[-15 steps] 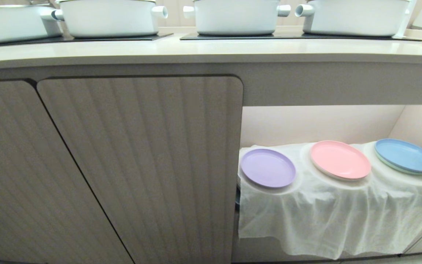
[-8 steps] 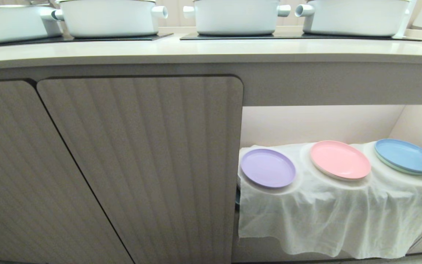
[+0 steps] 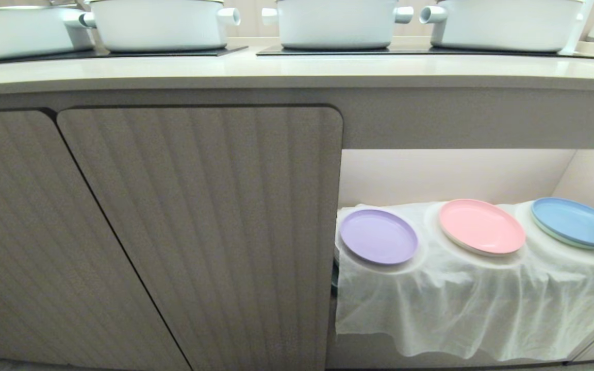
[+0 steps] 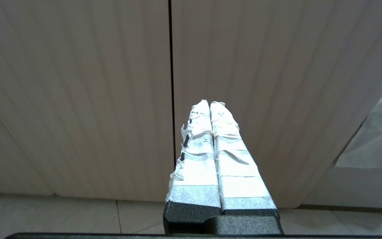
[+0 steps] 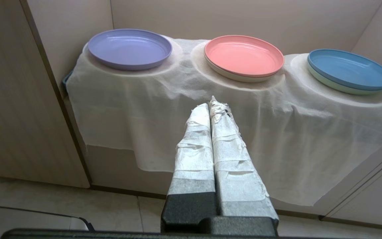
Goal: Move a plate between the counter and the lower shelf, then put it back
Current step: Pick up the plate in the cupboard
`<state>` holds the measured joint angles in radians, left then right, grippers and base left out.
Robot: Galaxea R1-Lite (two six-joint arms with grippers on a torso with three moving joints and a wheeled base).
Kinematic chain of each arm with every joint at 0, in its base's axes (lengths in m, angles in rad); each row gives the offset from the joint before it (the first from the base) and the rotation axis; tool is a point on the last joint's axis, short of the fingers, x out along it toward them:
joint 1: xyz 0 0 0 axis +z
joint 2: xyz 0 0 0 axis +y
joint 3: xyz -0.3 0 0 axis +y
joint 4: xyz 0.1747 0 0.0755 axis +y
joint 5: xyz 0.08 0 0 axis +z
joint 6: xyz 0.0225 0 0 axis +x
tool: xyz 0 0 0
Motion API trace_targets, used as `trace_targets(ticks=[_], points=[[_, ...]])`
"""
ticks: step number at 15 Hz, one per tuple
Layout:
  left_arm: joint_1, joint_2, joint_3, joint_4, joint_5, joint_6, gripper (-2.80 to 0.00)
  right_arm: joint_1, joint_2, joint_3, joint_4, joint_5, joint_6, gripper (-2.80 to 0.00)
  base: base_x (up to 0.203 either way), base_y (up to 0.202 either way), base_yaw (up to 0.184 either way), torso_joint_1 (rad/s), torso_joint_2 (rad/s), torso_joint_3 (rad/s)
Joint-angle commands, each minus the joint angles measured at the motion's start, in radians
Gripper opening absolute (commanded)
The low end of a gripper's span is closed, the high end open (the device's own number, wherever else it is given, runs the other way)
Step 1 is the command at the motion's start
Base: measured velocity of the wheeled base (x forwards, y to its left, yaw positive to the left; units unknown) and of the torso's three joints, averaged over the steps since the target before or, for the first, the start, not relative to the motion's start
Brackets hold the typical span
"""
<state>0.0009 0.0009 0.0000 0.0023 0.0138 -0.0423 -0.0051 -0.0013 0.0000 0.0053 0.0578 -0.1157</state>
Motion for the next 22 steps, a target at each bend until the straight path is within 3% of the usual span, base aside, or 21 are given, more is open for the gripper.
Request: trace_targets(ticks=[1,5,16,22], points=[[-0.001,0.001,0.000,-0.001,0.000,-0.001,-2.80,0.000,0.001,-0.001,0.001,0.001,-0.002,-2.80,0.000,-0.134,0.003,0.011,0.00,0.000],[0.001,0.001,0.000,-0.001,0.001,-0.001,-2.80,0.000,0.001,0.000,0.001,0.001,-0.001,-2.80,0.000,-0.126,0.000,0.002,0.00,0.003],[0.000,0.001,0.000,-0.001,0.000,0.000,-2.80,0.001,0.001,-0.002,0.001,0.001,0.002,-2.80,0.000,0.000,0.000,0.000,0.00,0.000],[0.001,0.001,0.000,-0.001,0.000,0.001,-2.80,0.000,0.001,-0.009,-0.001,-0.001,-0.039,-2.80,0.000,0.000,0.000,0.000,0.00,0.000]])
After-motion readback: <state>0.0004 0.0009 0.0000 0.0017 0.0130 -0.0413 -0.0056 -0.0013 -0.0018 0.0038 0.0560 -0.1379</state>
